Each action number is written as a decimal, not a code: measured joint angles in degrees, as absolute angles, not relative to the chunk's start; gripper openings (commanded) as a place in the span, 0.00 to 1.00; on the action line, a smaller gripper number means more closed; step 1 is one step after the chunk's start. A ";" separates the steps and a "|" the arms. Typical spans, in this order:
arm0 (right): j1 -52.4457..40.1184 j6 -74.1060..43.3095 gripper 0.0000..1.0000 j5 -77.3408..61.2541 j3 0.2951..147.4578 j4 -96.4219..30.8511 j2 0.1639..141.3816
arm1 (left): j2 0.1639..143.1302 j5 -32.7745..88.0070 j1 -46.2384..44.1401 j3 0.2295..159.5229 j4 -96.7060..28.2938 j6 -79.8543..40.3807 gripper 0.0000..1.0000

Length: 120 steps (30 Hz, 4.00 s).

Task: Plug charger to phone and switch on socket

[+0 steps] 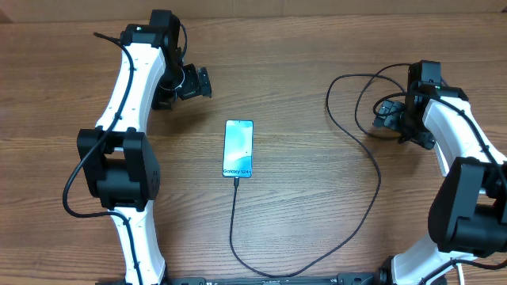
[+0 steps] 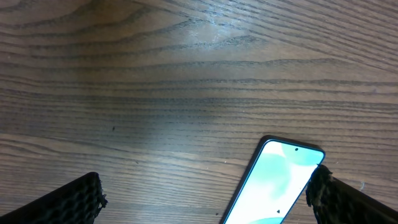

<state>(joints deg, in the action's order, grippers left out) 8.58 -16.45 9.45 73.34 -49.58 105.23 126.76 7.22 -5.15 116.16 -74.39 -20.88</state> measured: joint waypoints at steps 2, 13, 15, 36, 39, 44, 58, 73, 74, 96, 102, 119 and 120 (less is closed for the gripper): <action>8.58 -16.45 1.00 9.43 73.34 -49.58 105.23 | 126.76 7.22 -5.15 116.16 -74.39 -20.88 1.00; 8.58 -16.45 1.00 9.43 73.34 -49.58 105.23 | 126.76 7.20 -5.23 116.16 -74.39 -20.88 1.00; 8.58 -16.45 1.00 9.43 73.34 -49.58 105.23 | 126.76 7.22 -5.26 116.16 -74.39 -20.88 1.00; 8.58 -16.45 1.00 9.43 73.34 -49.63 105.23 | 112.51 7.22 -5.63 116.16 -74.39 -20.88 1.00; 8.58 -16.45 1.00 9.43 73.34 -49.56 105.23 | 106.10 7.22 -5.63 116.31 -74.39 -20.88 1.00; 8.58 -16.45 1.00 9.41 73.34 -49.58 105.23 | 99.66 7.22 -5.63 116.42 -74.41 -20.88 1.00; 8.58 -16.45 1.00 9.43 73.34 -49.56 105.23 | 93.45 7.22 -5.63 116.42 -74.61 -20.88 1.00; 8.58 -16.45 1.00 9.43 73.34 -49.56 105.23 | 91.59 6.11 -5.63 116.40 -77.58 -20.88 1.00; 8.58 -16.47 1.00 9.45 73.34 -49.58 105.23 | 91.59 6.09 -5.63 116.40 -77.56 -20.88 1.00; 8.58 -16.47 1.00 9.45 73.34 -49.56 105.23 | 89.23 6.39 -5.63 99.61 -61.34 -20.88 1.00; 8.58 -16.47 1.00 9.43 73.34 -49.58 105.23 | 83.90 8.12 -5.63 84.05 -46.48 -20.91 1.00; 8.58 -16.45 1.00 9.43 73.32 -49.58 105.23 | 67.42 13.76 -5.63 35.27 2.70 -20.91 1.00; 8.58 -16.45 1.00 9.41 73.32 -49.56 105.23 | 66.61 13.96 -5.63 33.10 4.89 -20.91 1.00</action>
<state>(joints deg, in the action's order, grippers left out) 8.58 -16.45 9.41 73.32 -49.56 105.23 66.61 13.96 -5.63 33.10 4.89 -20.91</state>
